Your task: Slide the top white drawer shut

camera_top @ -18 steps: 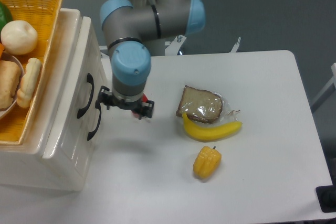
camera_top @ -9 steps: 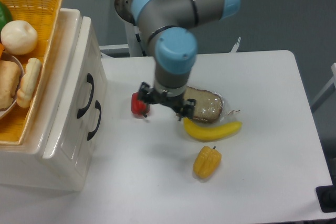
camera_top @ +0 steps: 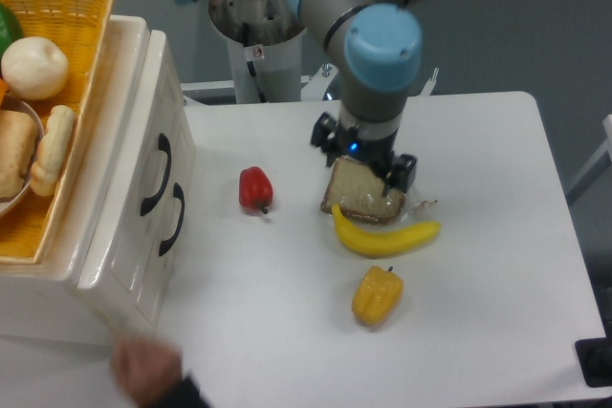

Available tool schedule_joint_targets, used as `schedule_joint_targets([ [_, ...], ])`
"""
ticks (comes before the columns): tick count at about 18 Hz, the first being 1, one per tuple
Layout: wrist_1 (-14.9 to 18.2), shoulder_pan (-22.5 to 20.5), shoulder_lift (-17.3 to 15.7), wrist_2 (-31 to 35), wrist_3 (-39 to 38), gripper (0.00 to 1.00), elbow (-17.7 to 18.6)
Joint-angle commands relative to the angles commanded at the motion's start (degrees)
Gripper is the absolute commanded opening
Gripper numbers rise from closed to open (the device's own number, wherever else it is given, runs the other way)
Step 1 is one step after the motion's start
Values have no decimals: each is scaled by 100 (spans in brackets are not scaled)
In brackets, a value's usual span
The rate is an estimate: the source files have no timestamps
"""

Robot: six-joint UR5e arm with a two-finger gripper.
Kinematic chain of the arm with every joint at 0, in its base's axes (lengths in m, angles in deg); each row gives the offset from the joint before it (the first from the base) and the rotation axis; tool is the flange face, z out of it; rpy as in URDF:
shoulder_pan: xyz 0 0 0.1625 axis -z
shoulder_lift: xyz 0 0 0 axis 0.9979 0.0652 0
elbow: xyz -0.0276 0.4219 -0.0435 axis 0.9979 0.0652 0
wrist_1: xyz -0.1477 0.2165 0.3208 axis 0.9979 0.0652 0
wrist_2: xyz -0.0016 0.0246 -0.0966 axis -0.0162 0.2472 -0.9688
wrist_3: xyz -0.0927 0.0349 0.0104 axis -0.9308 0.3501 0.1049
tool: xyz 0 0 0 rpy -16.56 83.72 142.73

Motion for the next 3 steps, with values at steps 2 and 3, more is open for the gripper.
schedule_joint_targets([
  [2, 35, -149, -202, -9, 210, 100, 219],
  [3, 44, -246, -273, -35, 333, 100, 281],
])
